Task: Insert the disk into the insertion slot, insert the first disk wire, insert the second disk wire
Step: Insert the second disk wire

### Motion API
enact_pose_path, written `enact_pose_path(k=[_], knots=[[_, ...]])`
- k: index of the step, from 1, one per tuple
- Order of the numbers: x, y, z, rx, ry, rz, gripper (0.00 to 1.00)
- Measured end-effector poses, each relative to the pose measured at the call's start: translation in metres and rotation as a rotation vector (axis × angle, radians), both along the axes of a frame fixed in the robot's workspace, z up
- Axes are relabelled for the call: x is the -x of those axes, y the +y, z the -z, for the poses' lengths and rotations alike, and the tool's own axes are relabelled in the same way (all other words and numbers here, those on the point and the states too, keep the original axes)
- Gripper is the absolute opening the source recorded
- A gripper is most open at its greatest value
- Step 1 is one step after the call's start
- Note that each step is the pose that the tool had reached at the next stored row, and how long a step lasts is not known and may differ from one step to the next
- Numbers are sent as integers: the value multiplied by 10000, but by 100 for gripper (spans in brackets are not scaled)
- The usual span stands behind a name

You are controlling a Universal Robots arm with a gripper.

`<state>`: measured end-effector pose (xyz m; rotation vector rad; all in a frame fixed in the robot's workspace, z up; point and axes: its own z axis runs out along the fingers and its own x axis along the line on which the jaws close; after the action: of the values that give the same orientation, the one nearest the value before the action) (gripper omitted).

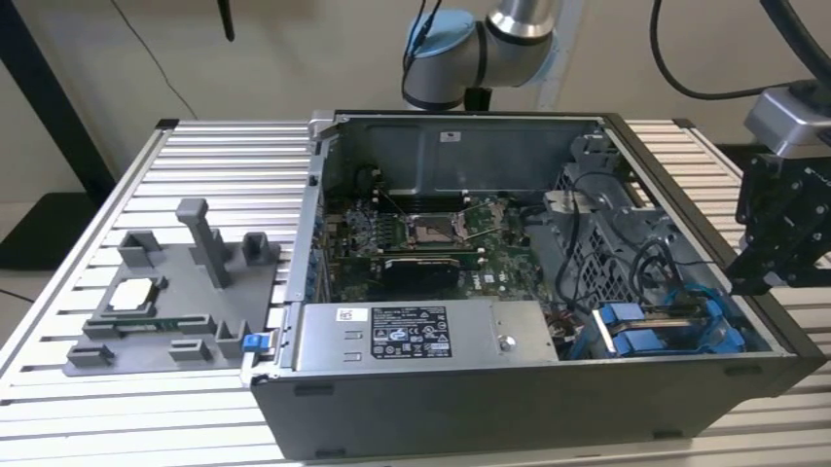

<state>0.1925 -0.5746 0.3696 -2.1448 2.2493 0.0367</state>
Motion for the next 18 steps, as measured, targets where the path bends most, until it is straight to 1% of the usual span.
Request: enact_pose_path(k=[2,4,5,6,9,10,12,13,16,18], knots=[[-4,0,6,-47,1,-1,100],[-5,0,15,-150,5,2,100],[-5,0,18,-223,7,4,100],[-6,0,22,-293,9,4,0],[-8,-8,35,-438,13,8,0],[-9,-8,37,-540,14,11,0],[-9,-9,37,-855,16,17,0],[-9,-9,38,-976,18,18,0],[-7,-9,27,-1103,18,18,0],[4,-9,4,-1243,19,19,0]])
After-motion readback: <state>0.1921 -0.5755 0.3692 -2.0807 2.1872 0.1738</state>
